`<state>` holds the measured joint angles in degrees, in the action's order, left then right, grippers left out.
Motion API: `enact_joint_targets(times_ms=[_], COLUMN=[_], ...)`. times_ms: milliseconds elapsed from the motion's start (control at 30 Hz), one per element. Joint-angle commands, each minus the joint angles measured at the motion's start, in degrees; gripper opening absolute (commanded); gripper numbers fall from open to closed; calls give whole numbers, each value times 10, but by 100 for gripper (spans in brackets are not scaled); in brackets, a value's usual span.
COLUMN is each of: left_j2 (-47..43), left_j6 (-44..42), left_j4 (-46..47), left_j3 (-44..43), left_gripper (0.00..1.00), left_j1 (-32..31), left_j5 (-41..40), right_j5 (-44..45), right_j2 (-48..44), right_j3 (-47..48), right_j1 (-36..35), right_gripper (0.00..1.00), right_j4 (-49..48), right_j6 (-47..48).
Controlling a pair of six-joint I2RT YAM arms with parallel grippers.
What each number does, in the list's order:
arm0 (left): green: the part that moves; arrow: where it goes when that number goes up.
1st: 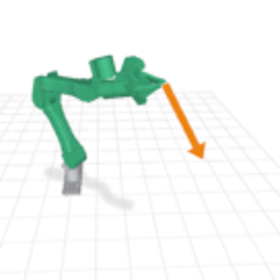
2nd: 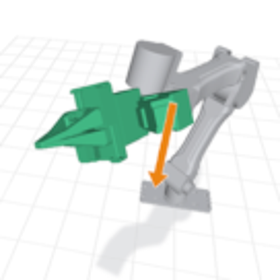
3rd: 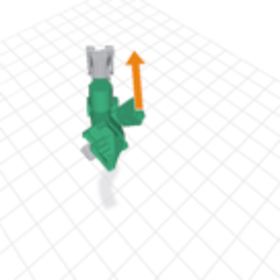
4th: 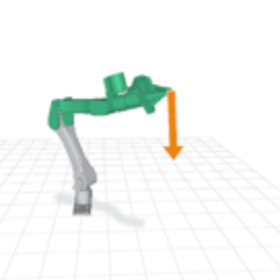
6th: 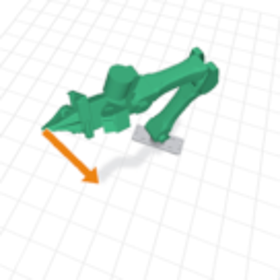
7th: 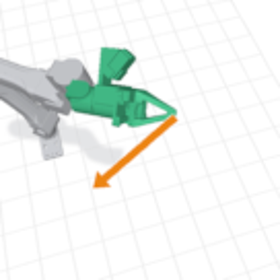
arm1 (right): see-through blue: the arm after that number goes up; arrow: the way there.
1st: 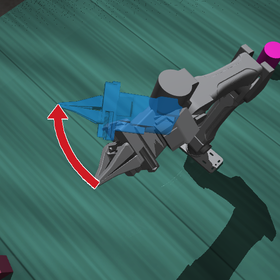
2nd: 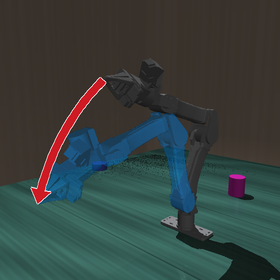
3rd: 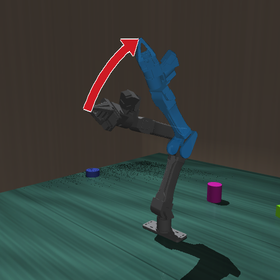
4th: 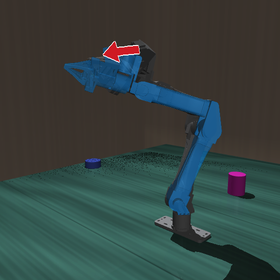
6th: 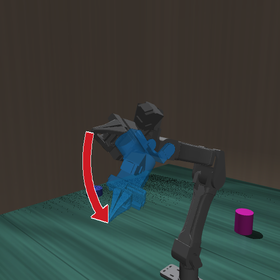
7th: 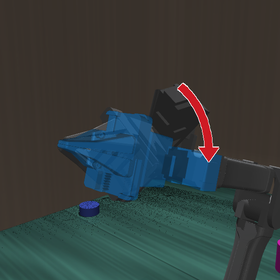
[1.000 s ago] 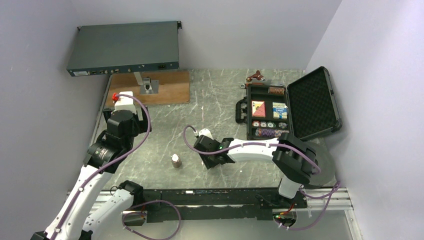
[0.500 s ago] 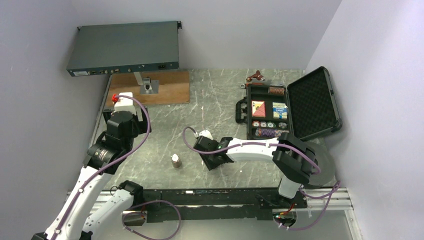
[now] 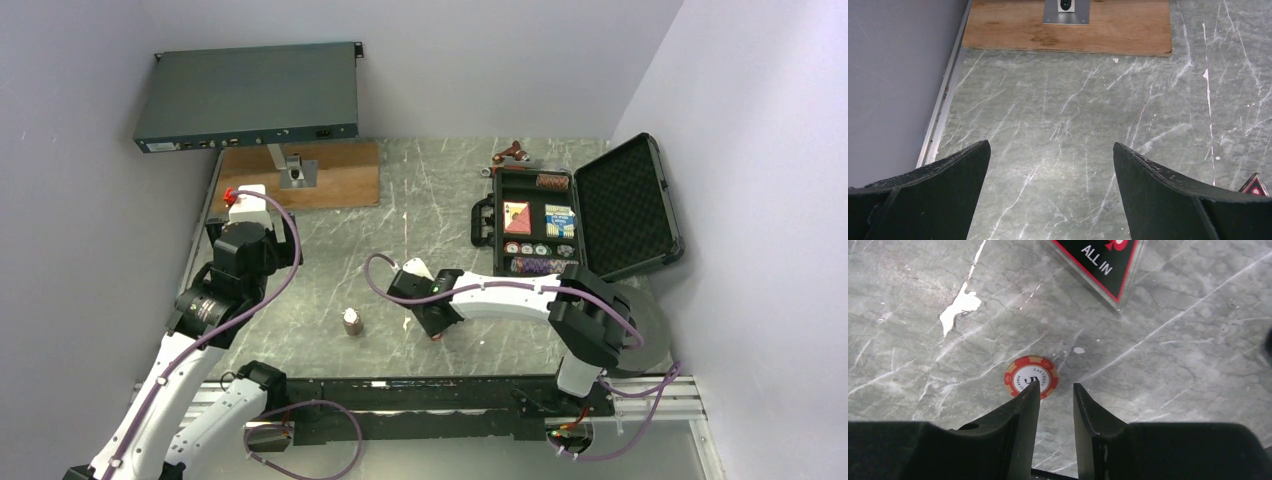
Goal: Pack up texas hold em set
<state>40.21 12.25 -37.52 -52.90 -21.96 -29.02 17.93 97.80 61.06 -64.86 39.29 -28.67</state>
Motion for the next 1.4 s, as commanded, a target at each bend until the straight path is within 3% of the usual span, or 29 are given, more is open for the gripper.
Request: enact_joint_targets(times_ms=[0,200,333,533,967,1367], left_j2=[-9,-10,-10,-10,-14,-16], left_j6=[-6,-6,-7,-8,-8,-7], left_j4=[17,17,17,17,17,17], left_j3=[-1,-1,-1,-2,-1,-1], left_gripper=[99,99,100,100,100,100], left_j1=[3,3,3,3,3,3], left_j5=[7,8,10,13,17,19], right_j5=[38,29,-4,-36,-60,-67], right_j2=[-4,-16,-34,-31,55,96], right_j3=[30,30,29,44,127,127], right_j1=[1,12,37,78,116,139], right_gripper=[33,39,59,75,84,84], right_j4=[31,27,-2,-25,-35,-51], right_j6=[5,5,7,21,32,37])
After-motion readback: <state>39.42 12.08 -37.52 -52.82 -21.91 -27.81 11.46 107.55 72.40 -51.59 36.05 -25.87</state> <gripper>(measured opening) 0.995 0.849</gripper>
